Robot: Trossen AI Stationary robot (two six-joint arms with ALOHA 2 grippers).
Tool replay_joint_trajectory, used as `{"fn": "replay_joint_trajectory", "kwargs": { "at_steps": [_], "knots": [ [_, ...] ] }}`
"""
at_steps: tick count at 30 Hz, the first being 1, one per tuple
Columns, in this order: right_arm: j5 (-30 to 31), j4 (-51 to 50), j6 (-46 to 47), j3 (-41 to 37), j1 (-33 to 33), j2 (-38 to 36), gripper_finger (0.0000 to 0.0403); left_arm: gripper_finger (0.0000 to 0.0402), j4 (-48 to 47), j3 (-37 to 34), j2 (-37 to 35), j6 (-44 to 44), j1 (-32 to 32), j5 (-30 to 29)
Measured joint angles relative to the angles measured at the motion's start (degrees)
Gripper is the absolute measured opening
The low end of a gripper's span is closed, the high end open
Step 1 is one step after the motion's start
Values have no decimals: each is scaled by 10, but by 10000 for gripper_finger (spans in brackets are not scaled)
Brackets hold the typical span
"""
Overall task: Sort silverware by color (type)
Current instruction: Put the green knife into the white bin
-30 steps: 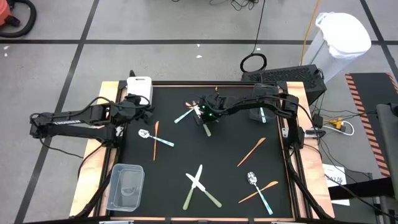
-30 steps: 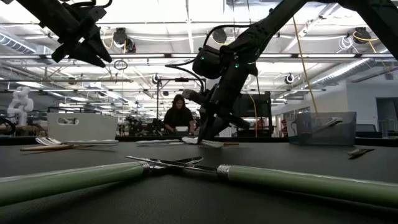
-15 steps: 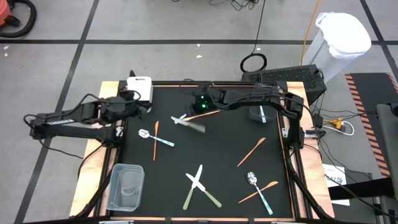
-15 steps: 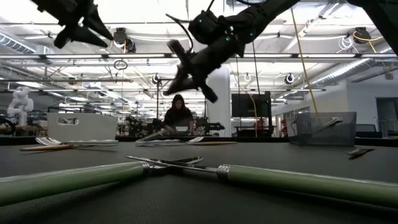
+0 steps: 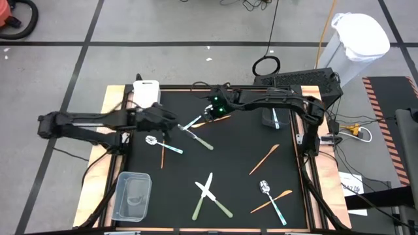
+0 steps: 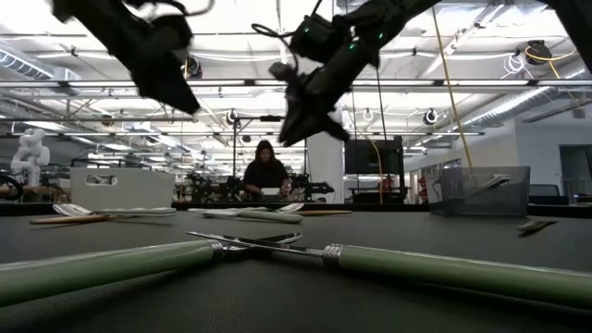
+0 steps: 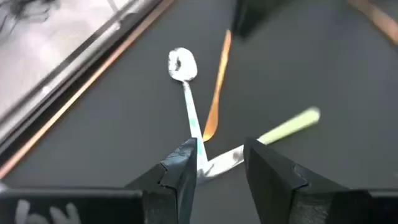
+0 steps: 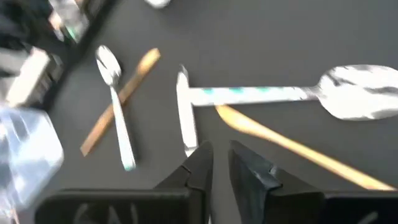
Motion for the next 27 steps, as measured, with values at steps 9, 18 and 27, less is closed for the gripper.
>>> {"fn": "replay_joint_trajectory", "kwargs": {
  "at_steps": [9, 18, 27],
  "knots": [
    [43, -218, -85, 0, -16, -129, 70, 134, 185, 0, 220, 174, 1, 107],
    [105, -286, -84, 0, -21, -225, 70, 134, 207, 35, 355, 231, 3, 167],
    [107, -311, -77, 0, -18, -238, 70, 134, 211, 47, 419, 230, 23, 177]
  ]
}}
